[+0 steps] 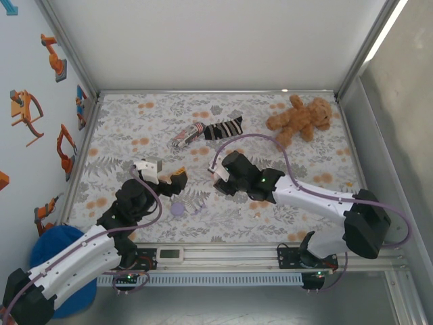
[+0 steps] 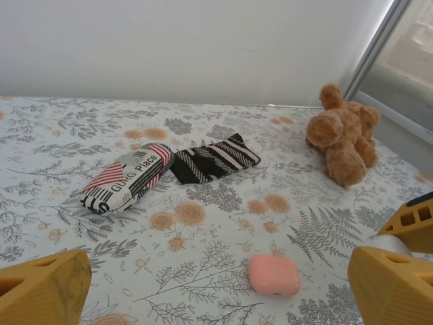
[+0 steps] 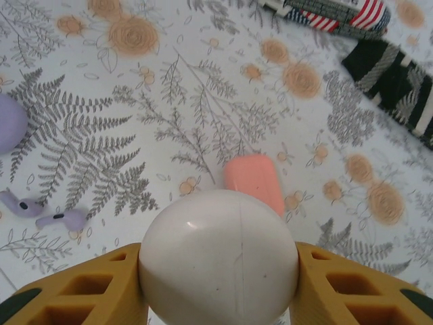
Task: Insert the wireless bluetooth earbuds into the charging case
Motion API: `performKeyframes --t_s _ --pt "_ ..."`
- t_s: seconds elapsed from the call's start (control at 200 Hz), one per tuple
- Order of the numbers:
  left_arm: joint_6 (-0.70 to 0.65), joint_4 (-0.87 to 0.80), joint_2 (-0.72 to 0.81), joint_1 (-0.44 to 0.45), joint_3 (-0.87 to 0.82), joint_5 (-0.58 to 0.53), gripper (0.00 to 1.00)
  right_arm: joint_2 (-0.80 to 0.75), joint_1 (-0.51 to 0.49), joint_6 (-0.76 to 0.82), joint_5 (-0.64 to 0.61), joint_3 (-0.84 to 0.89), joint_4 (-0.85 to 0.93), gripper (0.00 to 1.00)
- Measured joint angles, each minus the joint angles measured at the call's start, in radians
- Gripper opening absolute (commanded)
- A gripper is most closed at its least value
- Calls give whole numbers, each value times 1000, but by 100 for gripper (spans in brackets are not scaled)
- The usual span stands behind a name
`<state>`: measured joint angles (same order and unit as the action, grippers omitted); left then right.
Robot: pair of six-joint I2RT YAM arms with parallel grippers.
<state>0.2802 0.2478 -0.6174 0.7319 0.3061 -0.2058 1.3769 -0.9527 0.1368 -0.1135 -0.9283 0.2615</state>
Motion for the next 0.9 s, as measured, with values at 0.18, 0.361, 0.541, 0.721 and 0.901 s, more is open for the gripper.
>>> performKeyframes --t_s 0.18,0.361,0.541,0.721,0.901 --pt "19 -53 -22 -7 53 8 96 -1 23 122 2 0 -49 47" --pt "58 -74 -45 -27 75 39 96 -6 28 224 27 0 -60 47" --pt "102 -87 -64 -65 88 128 98 -53 28 302 60 0 -61 47" --pt "143 -76 -100 -105 133 283 93 -129 28 359 80 0 -62 47" --pt "168 -60 -175 -117 192 468 90 -156 28 389 82 2 -61 47"
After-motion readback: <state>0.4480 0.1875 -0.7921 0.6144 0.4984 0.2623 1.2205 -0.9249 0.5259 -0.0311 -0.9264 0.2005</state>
